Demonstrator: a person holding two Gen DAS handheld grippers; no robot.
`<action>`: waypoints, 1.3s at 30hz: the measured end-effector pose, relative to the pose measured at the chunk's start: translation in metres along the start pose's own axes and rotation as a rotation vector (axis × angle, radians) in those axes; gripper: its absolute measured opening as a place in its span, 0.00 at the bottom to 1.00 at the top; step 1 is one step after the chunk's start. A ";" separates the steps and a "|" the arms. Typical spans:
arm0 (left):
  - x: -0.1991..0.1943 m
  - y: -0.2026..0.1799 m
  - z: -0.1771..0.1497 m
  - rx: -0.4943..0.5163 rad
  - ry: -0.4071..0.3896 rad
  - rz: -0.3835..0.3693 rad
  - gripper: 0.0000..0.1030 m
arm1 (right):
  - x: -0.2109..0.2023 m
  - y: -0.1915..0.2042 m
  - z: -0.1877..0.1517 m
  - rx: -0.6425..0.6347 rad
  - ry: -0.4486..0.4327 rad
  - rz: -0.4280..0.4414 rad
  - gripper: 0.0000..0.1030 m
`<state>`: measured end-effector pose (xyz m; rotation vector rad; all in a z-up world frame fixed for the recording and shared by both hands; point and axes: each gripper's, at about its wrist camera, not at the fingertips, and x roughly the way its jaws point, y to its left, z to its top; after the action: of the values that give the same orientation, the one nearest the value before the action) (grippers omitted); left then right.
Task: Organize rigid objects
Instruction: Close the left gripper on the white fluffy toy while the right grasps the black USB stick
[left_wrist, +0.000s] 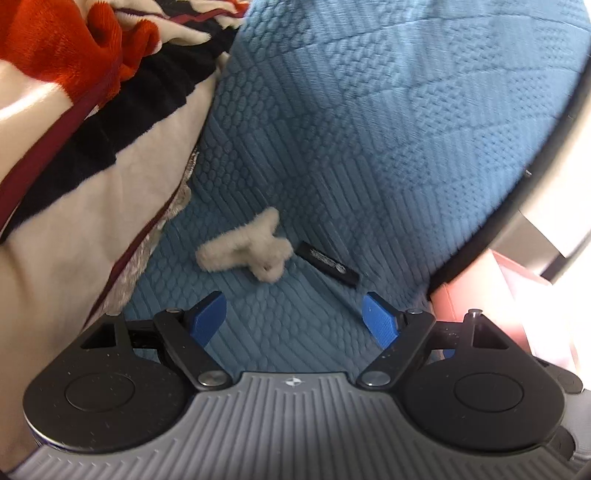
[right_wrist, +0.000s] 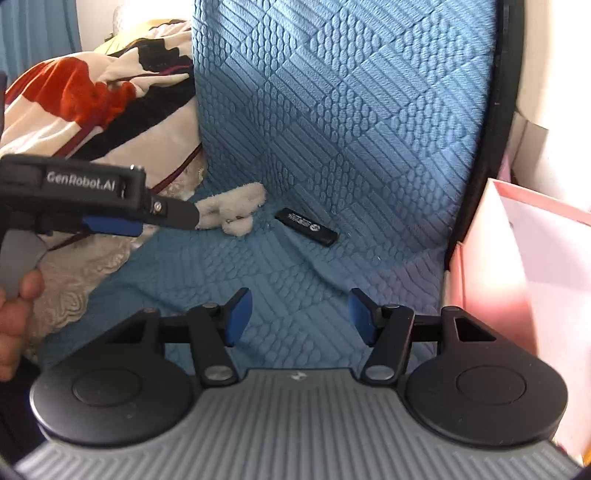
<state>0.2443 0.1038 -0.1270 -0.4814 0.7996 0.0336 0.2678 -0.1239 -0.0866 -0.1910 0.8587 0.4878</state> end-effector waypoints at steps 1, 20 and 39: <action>0.005 0.002 0.004 -0.008 0.002 0.001 0.82 | 0.005 -0.001 0.003 -0.006 0.000 0.004 0.59; 0.077 0.026 0.039 -0.186 0.109 -0.050 0.72 | 0.108 -0.035 0.049 0.037 0.088 0.072 0.51; 0.101 0.030 0.045 -0.229 0.112 -0.004 0.72 | 0.157 -0.034 0.054 0.038 0.125 0.071 0.45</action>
<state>0.3393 0.1342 -0.1826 -0.7059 0.9096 0.0960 0.4073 -0.0824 -0.1729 -0.1577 0.9988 0.5291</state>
